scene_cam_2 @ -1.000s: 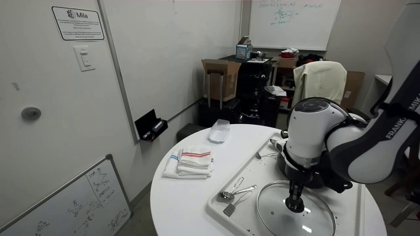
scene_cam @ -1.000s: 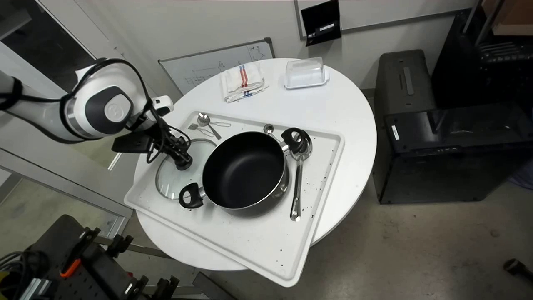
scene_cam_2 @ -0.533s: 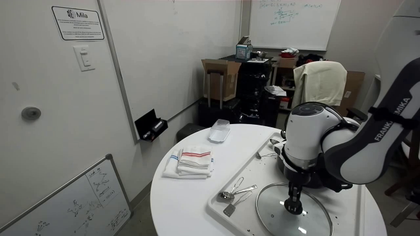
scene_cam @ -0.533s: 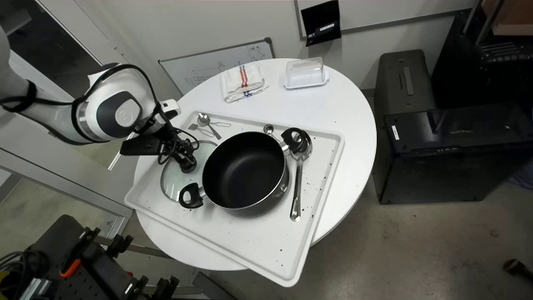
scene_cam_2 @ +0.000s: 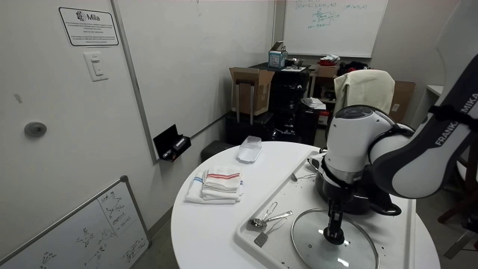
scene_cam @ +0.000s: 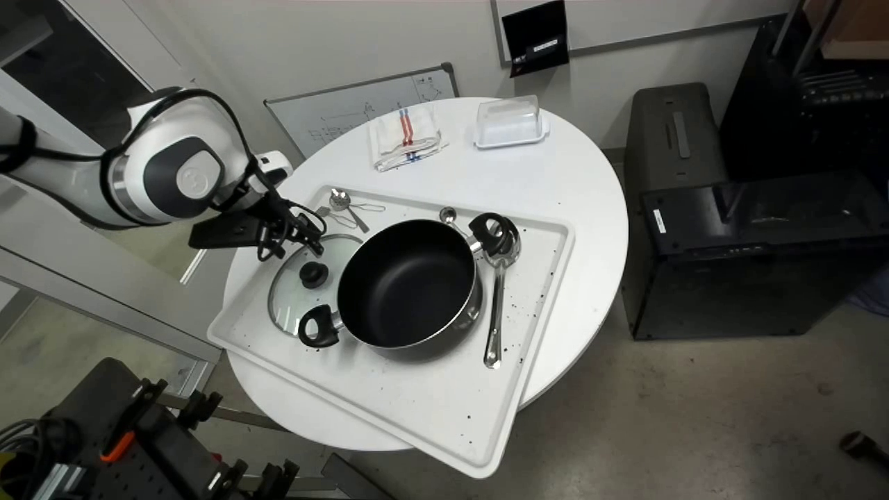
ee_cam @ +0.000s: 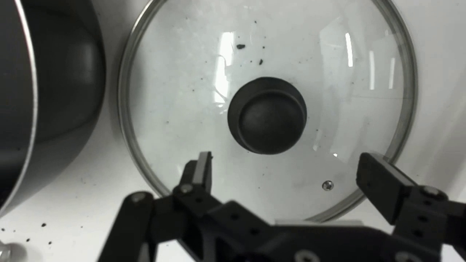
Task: Remove the lid from the pot
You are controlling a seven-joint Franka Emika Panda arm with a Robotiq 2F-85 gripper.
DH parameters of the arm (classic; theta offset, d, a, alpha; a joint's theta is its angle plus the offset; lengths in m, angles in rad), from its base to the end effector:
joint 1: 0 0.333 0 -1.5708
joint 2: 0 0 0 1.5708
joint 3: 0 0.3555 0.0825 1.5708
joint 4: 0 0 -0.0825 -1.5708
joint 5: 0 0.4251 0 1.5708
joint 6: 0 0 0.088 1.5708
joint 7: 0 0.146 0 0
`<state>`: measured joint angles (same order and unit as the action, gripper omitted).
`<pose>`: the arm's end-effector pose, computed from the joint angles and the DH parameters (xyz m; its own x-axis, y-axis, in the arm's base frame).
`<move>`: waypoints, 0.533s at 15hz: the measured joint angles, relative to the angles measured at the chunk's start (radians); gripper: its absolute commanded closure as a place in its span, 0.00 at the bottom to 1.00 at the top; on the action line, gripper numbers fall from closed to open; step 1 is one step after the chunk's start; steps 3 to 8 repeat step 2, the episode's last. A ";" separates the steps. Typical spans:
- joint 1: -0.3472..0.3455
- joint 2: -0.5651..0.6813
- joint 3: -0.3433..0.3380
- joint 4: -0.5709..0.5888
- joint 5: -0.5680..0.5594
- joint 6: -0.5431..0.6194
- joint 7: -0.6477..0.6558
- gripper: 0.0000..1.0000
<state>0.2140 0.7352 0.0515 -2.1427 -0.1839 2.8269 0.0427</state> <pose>0.5475 0.1601 0.0028 0.9253 0.3763 -0.0478 0.3774 -0.9259 0.0159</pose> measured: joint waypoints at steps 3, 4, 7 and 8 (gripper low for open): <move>-0.011 -0.056 0.014 -0.038 0.000 -0.006 -0.010 0.00; -0.011 -0.056 0.014 -0.038 0.000 -0.006 -0.010 0.00; -0.011 -0.056 0.014 -0.038 0.000 -0.006 -0.010 0.00; -0.011 -0.056 0.014 -0.038 0.000 -0.006 -0.010 0.00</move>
